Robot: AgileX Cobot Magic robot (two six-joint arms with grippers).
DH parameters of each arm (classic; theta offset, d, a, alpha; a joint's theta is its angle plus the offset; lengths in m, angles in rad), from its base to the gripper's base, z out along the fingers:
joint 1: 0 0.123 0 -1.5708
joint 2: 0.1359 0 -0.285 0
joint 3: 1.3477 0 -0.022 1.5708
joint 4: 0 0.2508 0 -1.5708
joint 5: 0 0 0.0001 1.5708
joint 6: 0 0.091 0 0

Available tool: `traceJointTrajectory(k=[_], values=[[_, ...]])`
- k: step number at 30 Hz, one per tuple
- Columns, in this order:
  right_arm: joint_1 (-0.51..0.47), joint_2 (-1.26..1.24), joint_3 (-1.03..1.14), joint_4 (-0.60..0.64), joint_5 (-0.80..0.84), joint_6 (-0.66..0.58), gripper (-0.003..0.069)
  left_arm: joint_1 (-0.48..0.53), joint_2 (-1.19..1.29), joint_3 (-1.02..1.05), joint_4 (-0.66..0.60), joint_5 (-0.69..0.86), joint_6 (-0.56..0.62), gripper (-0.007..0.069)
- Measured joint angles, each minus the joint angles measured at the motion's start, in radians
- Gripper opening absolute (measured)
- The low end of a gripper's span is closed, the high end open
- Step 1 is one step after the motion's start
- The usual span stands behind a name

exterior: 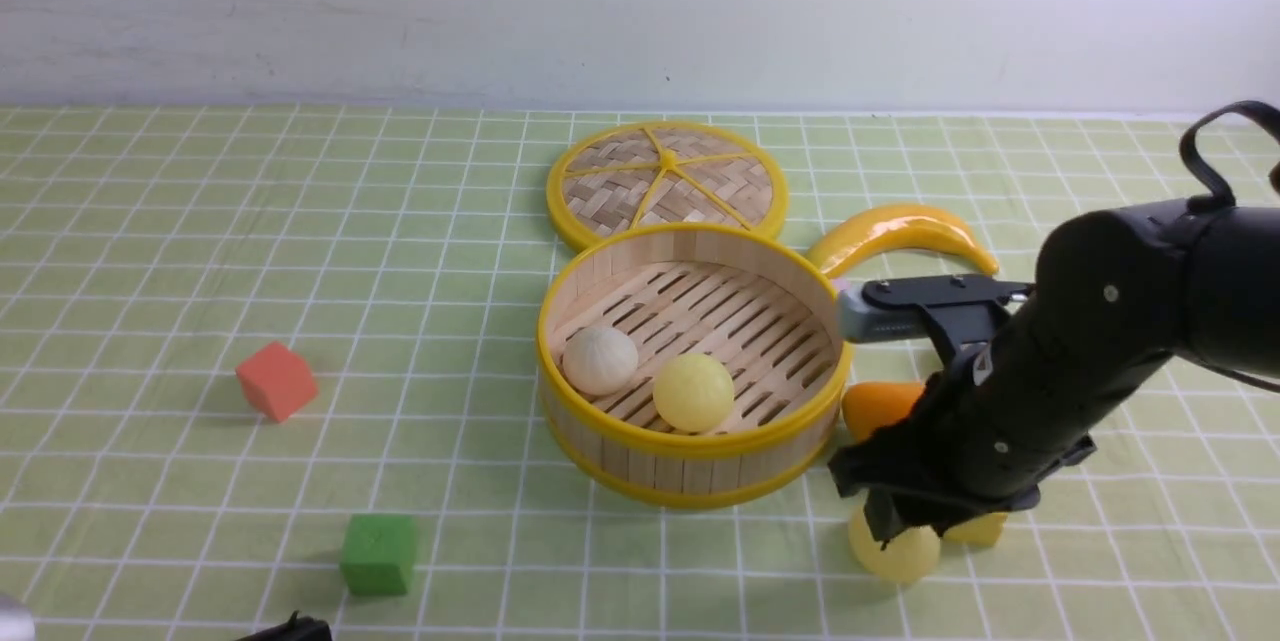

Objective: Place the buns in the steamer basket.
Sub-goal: Use the right arm to grab a steamed stuffed bun

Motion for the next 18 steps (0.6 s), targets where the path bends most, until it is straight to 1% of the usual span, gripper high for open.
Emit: traceJointTrajectory(k=[5,9,12,14,18], values=[[0.0,0.022,0.0,-0.011,-0.045,0.001,0.0337,0.0,-0.001,0.0,0.0,0.0,0.0,0.0015],[0.0,0.052,-0.001,-0.026,-0.071,0.003,0.0288,0.0,-0.001,0.0,0.0,0.0,0.0,0.0018],[0.0,0.072,-0.004,-0.031,-0.079,0.003,0.0236,0.0,-0.001,0.0,0.0,0.0,0.0,0.002],[0.0,0.074,-0.005,-0.032,-0.079,0.003,0.0223,0.0,-0.001,0.0,0.0,0.0,0.0,0.002],[0.0,0.074,-0.009,-0.043,-0.079,-0.01,0.0139,0.0,-0.001,0.0,0.0,0.0,0.0,0.002]])
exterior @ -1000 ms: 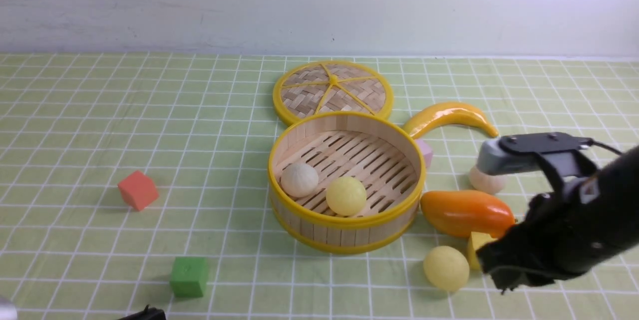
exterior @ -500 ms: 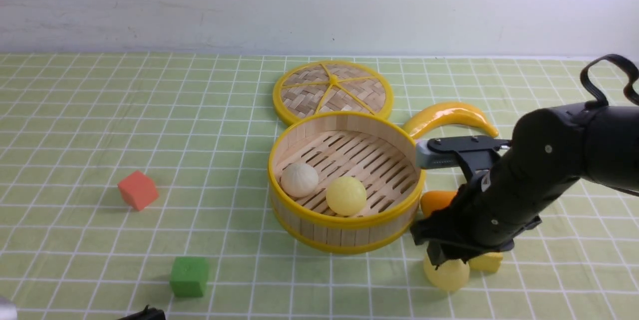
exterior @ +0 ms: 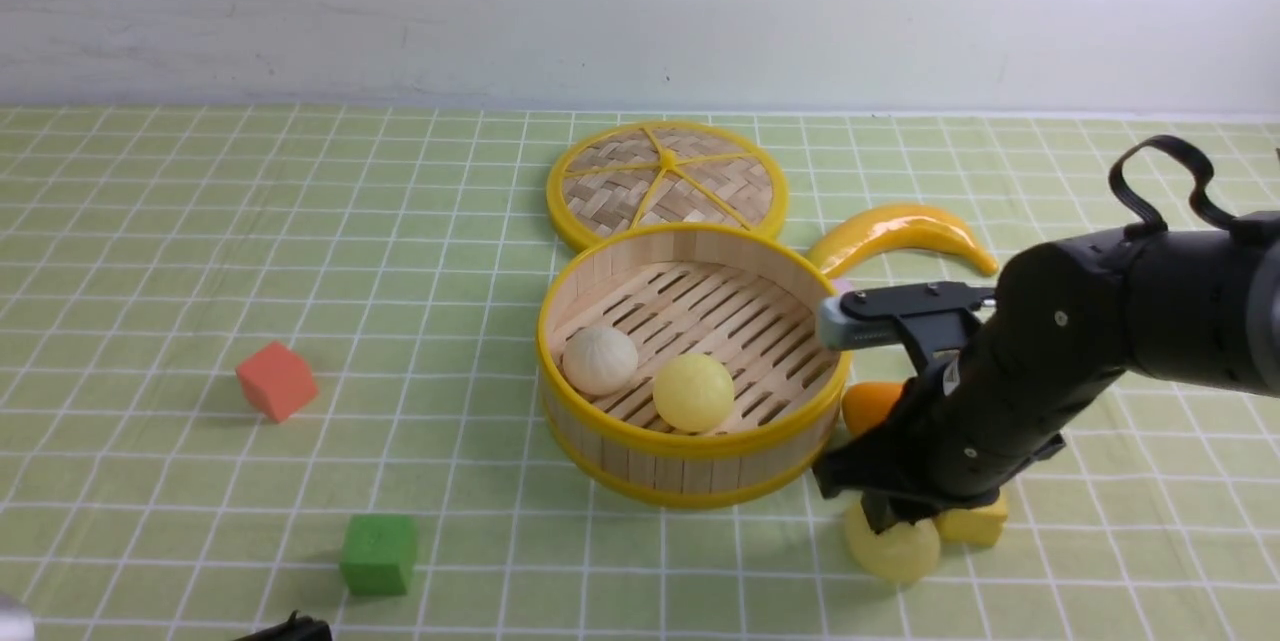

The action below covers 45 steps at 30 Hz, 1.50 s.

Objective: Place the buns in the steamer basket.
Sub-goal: Use the right arm to grab a steamed stuffed bun, then use the right arm to put the steamed stuffed bun into the steamer, then use the right arm to grab a steamed stuffed bun

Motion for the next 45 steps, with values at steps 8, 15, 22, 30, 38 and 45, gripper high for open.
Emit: traceJointTrajectory(k=[8,15,22,30,38,45], values=[[0.0,-0.038,-0.005,0.0,0.039,-0.036,0.0003,0.0,0.0,0.0,0.0,0.0,0.0,0.0021],[0.001,-0.127,-0.219,0.013,0.098,-0.079,0.0003,0.0,0.0,0.0,0.0,0.0,0.0,0.0029],[0.001,0.074,-0.442,0.013,0.048,-0.133,0.0013,0.0,0.0,0.0,0.0,0.0,0.0,0.0038],[0.001,0.26,-0.516,-0.046,0.062,-0.133,0.0127,0.0,0.0,0.0,0.0,0.0,0.0,0.0046],[0.001,0.231,-0.575,0.008,0.153,-0.133,0.0456,0.0,0.0,0.0,0.0,0.0,0.0,0.0047],[-0.038,0.075,-0.63,-0.068,0.278,-0.092,0.054,0.0,0.0,0.0,0.0,0.0,0.0,0.0051]])
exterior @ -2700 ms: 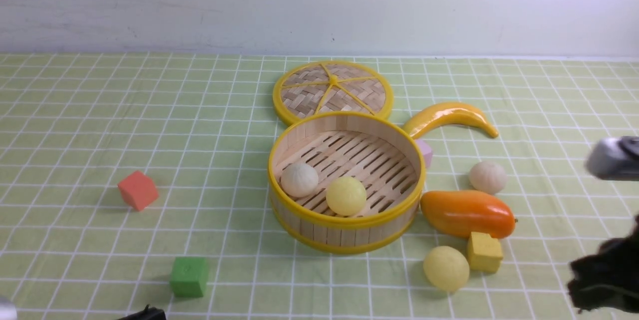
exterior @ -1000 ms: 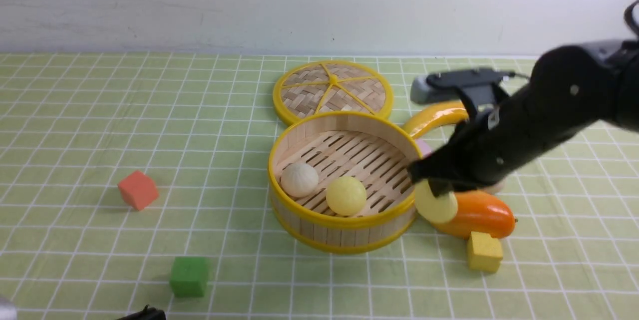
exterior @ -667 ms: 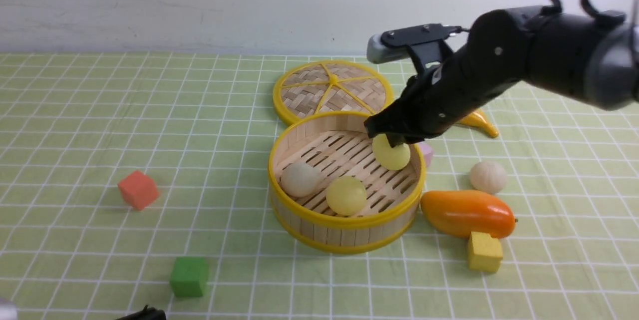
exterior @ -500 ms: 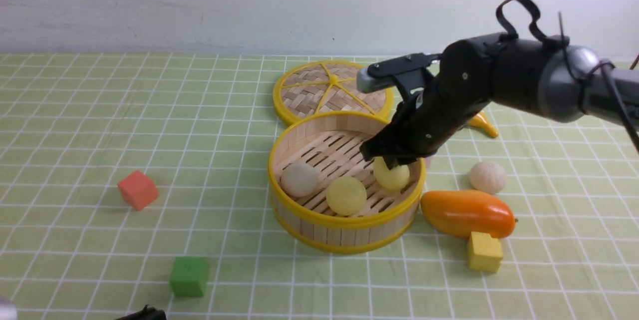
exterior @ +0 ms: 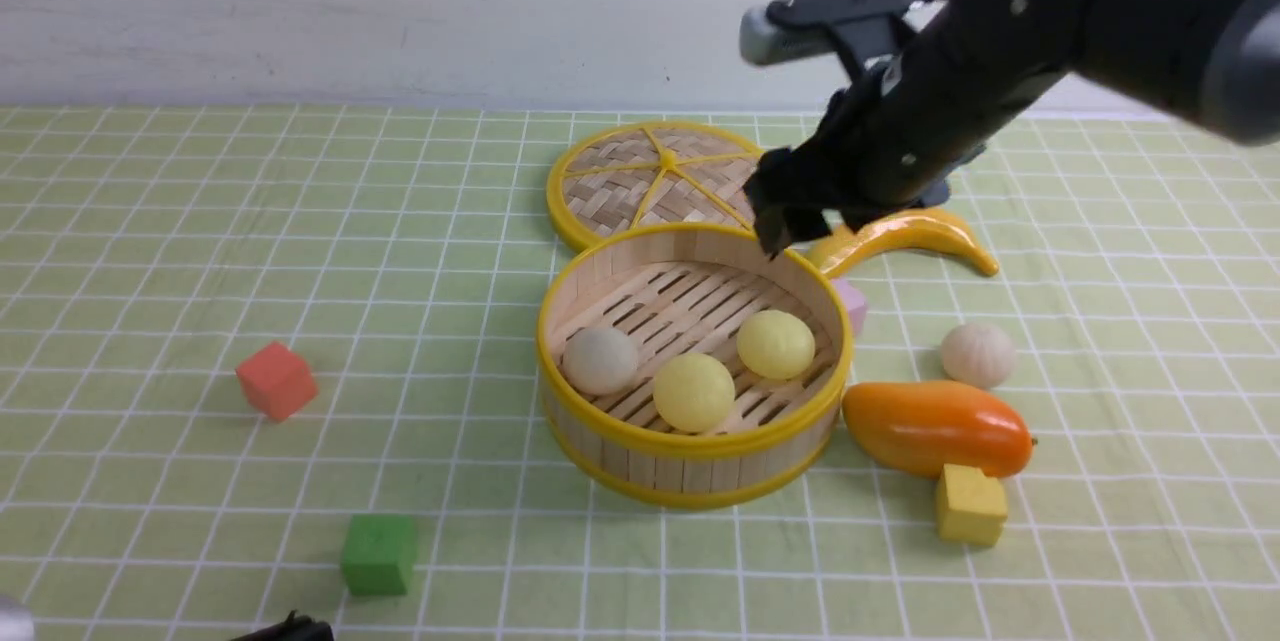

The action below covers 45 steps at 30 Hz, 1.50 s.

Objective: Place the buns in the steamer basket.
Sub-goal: Use the right arm to grab a steamed stuffed bun, then use the right arm to put the steamed stuffed bun into the steamer

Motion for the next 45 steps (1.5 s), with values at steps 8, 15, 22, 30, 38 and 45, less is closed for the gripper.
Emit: traceJointTrajectory(k=[8,15,22,30,38,45], values=[[-0.199,0.096,0.043,-0.081,0.061,0.146,0.0385,0.0,0.0,0.0,0.0,0.0,0.0,0.0057],[-0.254,0.207,0.049,-0.013,-0.017,0.147,0.03,0.0,0.0,0.0,0.0,0.0,0.0,0.0071],[-0.259,0.241,0.049,-0.015,-0.075,0.147,0.0296,0.0,0.0,0.0,0.0,0.0,0.0,0.0076],[-0.259,0.264,0.049,-0.022,-0.092,0.147,0.0283,0.0,0.0,0.0,0.0,0.0,0.0,0.0085],[-0.259,0.271,0.049,-0.022,-0.084,0.105,0.0139,0.0,0.0,0.0,0.0,0.0,0.0,0.009],[-0.256,0.194,0.05,-0.007,-0.057,0.062,0.0005,0.0,0.0,0.0,0.0,0.0,0.0,0.009]])
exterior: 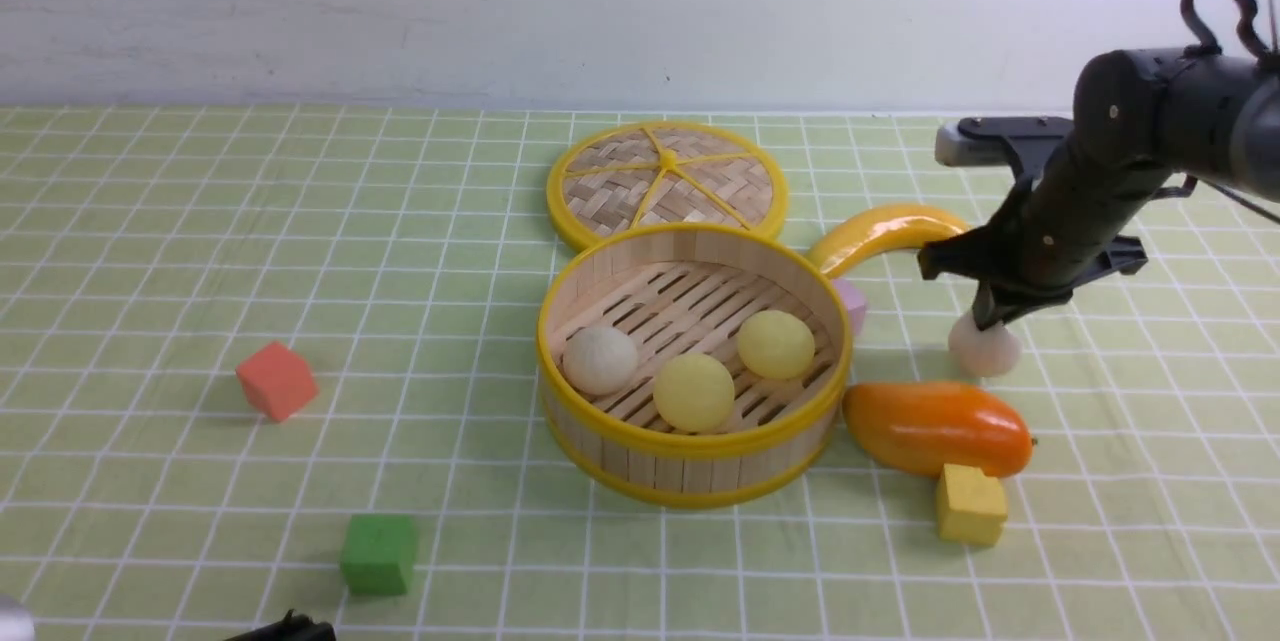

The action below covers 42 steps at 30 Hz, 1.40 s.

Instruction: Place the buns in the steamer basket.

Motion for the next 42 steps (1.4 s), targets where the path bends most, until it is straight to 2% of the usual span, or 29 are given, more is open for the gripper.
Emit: traceJointTrajectory(k=[3,11,18,21,28,29,30,32,34,37,41,42], values=[[0.018,-0.06,0.0,0.044,-0.002,-0.031,0.0005,0.0,0.0,0.0,0.0,0.0,0.0,0.009],[0.201,-0.118,-0.01,0.363,-0.113,-0.305,0.0012,0.0,0.0,0.0,0.0,0.0,0.0,0.009],[0.295,0.022,-0.01,0.411,-0.326,-0.361,0.0061,0.0,0.0,0.0,0.0,0.0,0.0,0.0092],[0.302,0.066,-0.01,0.411,-0.382,-0.362,0.0139,0.0,0.0,0.0,0.0,0.0,0.0,0.0092],[0.304,0.073,-0.009,0.411,-0.42,-0.364,0.0457,0.0,0.0,0.0,0.0,0.0,0.0,0.0094],[0.304,0.07,-0.009,0.411,-0.417,-0.364,0.0465,0.0,0.0,0.0,0.0,0.0,0.0,0.0095],[0.304,0.044,-0.009,0.411,-0.39,-0.364,0.0515,0.0,0.0,0.0,0.0,0.0,0.0,0.0097],[0.3,-0.013,-0.008,0.41,-0.335,-0.362,0.0543,0.0,0.0,0.0,0.0,0.0,0.0,0.0101],[0.288,-0.1,-0.008,0.393,-0.229,-0.334,0.054,0.0,0.0,0.0,0.0,0.0,0.0,0.0101],[0.273,-0.207,-0.006,0.318,-0.069,-0.263,0.0489,0.0,0.0,0.0,0.0,0.0,0.0,0.0101],[0.266,-0.379,0.073,0.184,0.117,-0.126,0.0324,0.0,0.0,0.0,0.0,0.0,0.0,0.0102],[0.266,-0.426,0.117,0.156,0.154,-0.091,0.0254,0.0,0.0,0.0,0.0,0.0,0.0,0.0102]])
